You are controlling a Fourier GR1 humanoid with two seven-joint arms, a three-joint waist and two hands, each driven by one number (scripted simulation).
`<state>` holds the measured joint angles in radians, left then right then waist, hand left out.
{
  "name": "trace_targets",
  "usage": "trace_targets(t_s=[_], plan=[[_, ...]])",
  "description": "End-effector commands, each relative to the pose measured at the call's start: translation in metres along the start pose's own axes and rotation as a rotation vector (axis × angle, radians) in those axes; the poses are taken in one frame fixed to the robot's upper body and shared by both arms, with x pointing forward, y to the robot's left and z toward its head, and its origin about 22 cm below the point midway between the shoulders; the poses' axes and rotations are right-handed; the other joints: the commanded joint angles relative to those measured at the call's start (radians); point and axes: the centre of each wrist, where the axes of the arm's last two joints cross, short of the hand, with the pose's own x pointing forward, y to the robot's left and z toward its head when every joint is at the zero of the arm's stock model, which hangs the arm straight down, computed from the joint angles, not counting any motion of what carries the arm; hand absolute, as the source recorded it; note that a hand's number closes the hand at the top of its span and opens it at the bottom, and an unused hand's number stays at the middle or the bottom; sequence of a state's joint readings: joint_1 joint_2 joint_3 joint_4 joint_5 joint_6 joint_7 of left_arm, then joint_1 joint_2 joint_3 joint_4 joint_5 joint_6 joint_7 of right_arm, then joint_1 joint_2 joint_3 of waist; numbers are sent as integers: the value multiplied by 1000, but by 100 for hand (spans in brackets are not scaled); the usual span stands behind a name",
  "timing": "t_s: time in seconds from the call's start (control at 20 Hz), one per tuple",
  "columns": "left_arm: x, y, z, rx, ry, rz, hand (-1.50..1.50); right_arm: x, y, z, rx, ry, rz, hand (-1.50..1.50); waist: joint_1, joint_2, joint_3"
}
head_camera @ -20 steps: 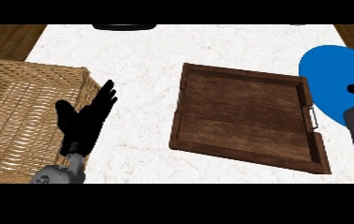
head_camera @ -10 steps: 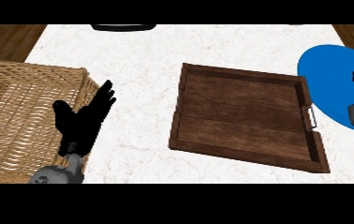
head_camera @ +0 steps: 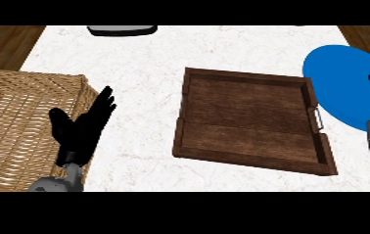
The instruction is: Pick the lemon from the tray and place it in the plate
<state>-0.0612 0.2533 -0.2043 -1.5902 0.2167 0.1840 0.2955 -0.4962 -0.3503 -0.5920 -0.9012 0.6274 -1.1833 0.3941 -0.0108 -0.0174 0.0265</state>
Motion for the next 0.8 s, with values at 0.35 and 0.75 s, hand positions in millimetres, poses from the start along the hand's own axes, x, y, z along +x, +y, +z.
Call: trace_targets(t_s=[0.35, 0.75], plan=[[-44, 15, 11, 47, 136, 50, 0, -45, -57, 45, 264, 1, -107, -150, -12, 12, -27], [-39, 7, 6, 38, 114, 50, 0, -92, -95, 87, 290, -17, -18, -150, -2, 16, -28]])
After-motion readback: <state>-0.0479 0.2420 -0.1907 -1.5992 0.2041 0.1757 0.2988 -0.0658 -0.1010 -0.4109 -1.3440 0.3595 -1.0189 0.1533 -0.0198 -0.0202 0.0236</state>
